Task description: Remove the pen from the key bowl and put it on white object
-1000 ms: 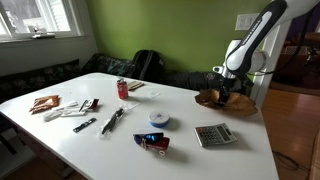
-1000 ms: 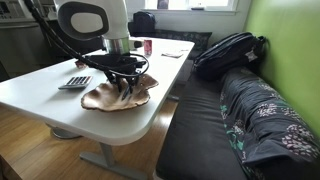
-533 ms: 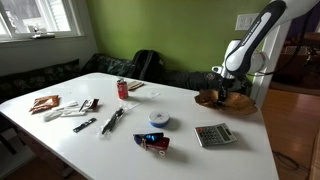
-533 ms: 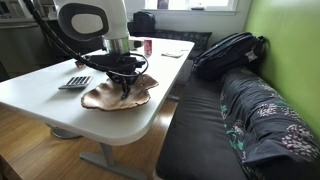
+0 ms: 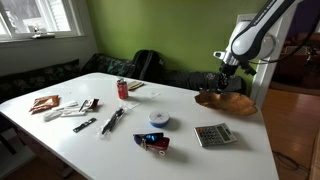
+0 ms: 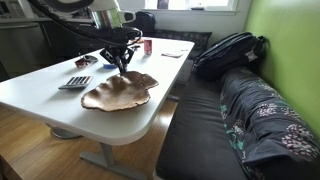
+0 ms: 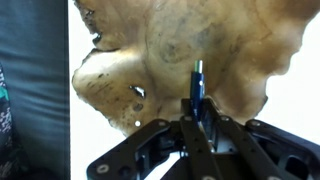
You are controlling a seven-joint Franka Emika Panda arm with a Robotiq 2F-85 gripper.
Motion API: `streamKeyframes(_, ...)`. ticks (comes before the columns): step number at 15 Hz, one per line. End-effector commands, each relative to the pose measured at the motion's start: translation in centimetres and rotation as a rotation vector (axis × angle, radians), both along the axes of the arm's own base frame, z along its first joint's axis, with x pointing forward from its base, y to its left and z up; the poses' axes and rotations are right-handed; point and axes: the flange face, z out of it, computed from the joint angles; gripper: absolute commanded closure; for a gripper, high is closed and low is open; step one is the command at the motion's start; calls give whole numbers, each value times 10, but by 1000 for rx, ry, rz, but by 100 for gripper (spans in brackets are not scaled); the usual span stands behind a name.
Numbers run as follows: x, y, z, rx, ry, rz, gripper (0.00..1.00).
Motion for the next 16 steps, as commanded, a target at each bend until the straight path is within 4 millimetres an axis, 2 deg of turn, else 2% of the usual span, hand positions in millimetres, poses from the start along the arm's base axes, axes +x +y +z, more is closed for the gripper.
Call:
streamKeyframes(1,-11,43,46,1,-62,96,97)
streamKeyframes(4,7,100,74,3,-57,198,97)
streamKeyframes(6,13,131,81,14,-11,268,97)
streamKeyframes(7,10,114,75,5,-50,226,86)
streamKeyframes(9,14,139,83,12,-34,272,86)
streamKeyframes(13,16,134,82,11,-32,264,86)
streamKeyframes(14,16,133,82,11,-31,262,97)
streamKeyframes(16,36,163,74,8,-7,220,97)
